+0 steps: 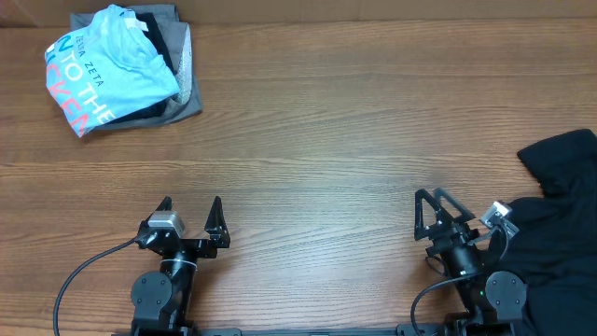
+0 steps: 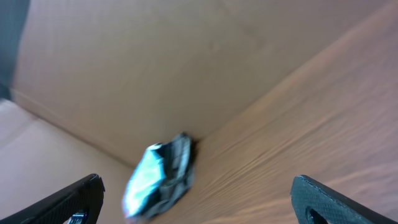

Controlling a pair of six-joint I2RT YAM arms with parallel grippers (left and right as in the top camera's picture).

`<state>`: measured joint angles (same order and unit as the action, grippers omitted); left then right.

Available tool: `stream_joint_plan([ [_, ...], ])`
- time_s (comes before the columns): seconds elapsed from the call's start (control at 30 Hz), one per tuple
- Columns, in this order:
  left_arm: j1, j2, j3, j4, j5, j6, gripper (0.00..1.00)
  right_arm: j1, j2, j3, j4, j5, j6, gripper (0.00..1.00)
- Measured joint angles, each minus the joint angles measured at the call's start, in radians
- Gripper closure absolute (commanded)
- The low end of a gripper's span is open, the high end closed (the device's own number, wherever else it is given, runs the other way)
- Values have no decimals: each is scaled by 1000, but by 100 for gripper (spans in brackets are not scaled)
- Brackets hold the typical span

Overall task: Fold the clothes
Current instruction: 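Reach the right gripper to the black t-shirt and grasp it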

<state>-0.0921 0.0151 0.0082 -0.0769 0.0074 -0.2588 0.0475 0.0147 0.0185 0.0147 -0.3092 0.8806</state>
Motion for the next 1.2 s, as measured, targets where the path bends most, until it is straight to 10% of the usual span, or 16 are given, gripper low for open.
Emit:
stream_joint_plan([
  [0.5,0,0,0,0,0,0,0,-1,17,103,206,-209,3,0],
  [1.2,0,0,0,0,0,0,0,-15,925,1101,-863,647,-414,0],
])
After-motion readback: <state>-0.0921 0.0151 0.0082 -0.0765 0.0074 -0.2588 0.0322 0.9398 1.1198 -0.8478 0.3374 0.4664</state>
